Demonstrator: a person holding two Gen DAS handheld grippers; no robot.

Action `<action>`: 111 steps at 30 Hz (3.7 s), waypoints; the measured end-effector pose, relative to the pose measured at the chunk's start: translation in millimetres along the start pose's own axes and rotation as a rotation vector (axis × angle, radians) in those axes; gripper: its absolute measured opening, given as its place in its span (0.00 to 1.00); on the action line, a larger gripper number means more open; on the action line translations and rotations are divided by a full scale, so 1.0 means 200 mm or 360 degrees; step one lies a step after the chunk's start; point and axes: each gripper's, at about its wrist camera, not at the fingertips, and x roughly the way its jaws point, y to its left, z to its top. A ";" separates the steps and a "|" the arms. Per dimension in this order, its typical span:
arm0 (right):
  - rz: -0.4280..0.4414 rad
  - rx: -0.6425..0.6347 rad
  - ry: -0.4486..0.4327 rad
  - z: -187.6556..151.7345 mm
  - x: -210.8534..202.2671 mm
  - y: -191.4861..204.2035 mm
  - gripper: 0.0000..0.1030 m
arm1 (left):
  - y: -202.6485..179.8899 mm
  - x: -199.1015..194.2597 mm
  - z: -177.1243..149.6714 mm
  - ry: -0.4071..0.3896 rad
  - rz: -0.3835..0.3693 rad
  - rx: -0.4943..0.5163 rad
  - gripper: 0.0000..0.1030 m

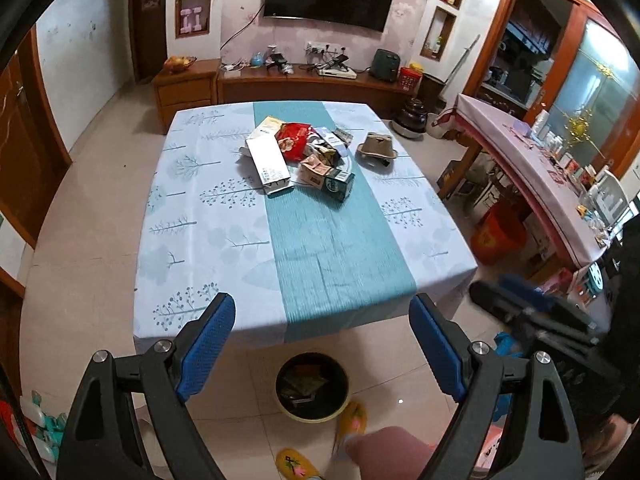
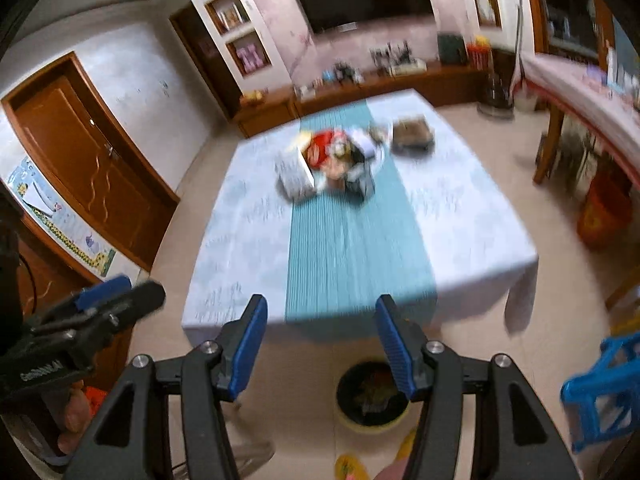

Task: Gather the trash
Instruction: 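Bring both tools back up over the table, then reach the left gripper to the pink-and-green drink carton and close on it, then grasp the black-gold crumpled wrapper with the right gripper while the left gripper holds the carton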

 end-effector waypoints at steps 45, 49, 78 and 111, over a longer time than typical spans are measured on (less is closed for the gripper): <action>0.0456 -0.0431 0.0594 1.24 1.59 -0.69 0.64 | -0.02 2.03 0.81 0.0624 0.0363 -0.0975 0.35; 0.0500 -0.0471 0.0638 1.24 1.67 -0.59 0.64 | 0.03 1.93 0.77 0.0577 0.0373 -0.0986 0.34; 0.0283 -0.0934 0.0680 1.12 2.11 -0.08 0.71 | 0.35 1.48 0.67 0.0366 0.0561 -0.1157 0.34; 0.0170 -0.0979 0.0539 0.93 1.63 -0.07 0.66 | 0.22 1.30 0.64 0.0334 0.0459 -0.0860 0.34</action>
